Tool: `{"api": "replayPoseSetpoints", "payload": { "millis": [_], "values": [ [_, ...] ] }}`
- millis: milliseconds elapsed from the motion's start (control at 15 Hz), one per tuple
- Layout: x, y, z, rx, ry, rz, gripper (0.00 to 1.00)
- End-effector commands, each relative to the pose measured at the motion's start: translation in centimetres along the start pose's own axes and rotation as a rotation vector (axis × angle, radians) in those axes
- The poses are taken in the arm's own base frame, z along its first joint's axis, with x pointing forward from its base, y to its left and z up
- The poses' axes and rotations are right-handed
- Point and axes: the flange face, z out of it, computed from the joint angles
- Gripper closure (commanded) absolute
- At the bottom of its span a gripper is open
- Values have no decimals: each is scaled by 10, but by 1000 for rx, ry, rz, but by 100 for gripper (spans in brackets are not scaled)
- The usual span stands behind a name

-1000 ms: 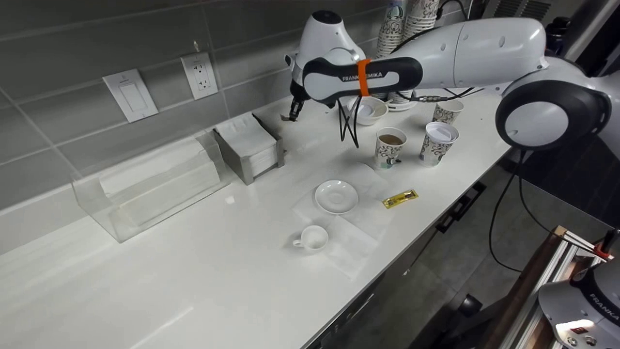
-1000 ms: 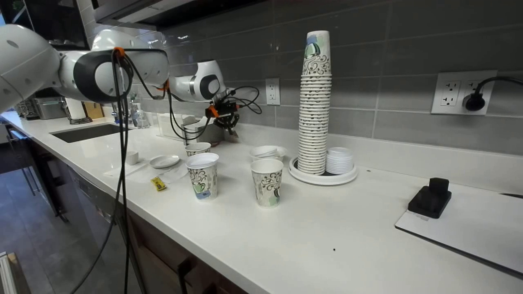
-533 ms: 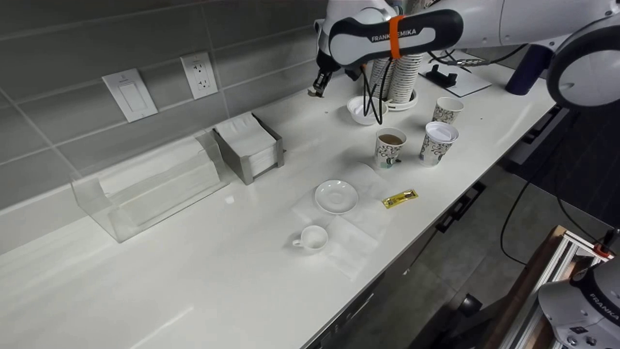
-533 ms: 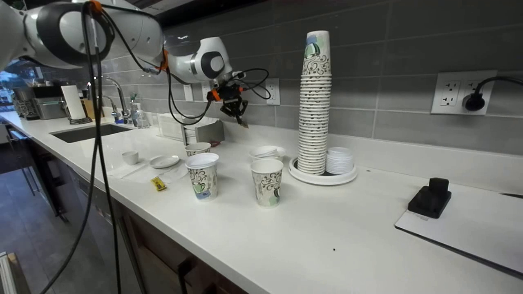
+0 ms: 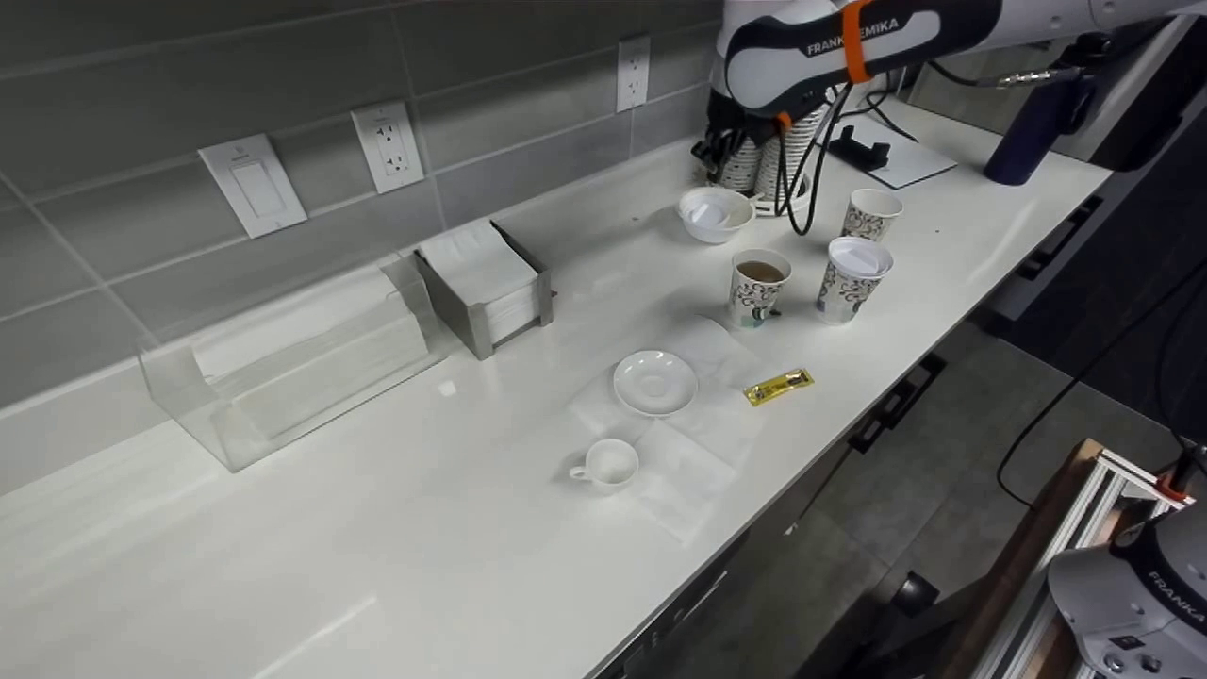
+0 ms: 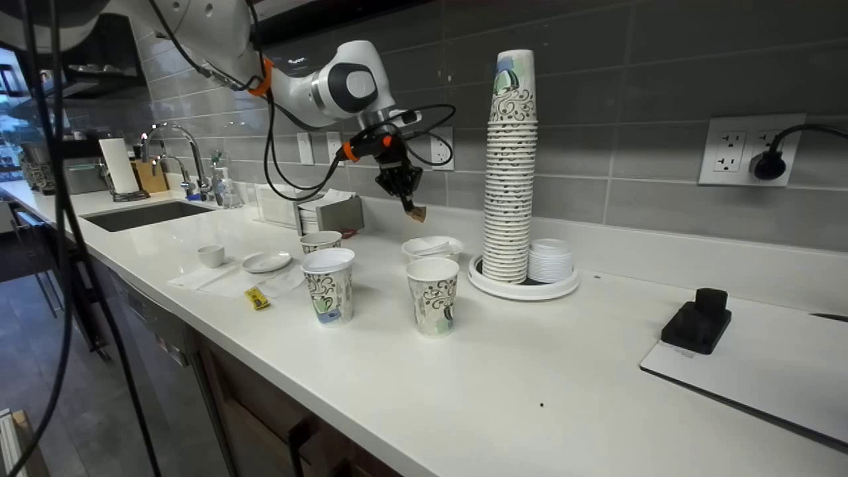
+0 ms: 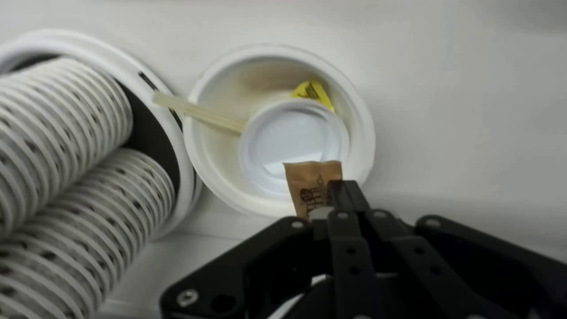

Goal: Put the brown paper in the bowl

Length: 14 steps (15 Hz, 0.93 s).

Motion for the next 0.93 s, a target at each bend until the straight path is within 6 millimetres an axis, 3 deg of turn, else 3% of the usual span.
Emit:
{"api": "replayPoseSetpoints", "payload": {
  "millis": [0,333,733,800,867],
  "values": [
    [-37,1,6,-8,-50,105,100],
    [-32,-7,23,-2,29,191,100],
    [-22,6,39,-53,82,255,100],
    [-20,7,43,-53,92,263,74],
    [-19,8,45,-52,99,271,73]
  ]
}}
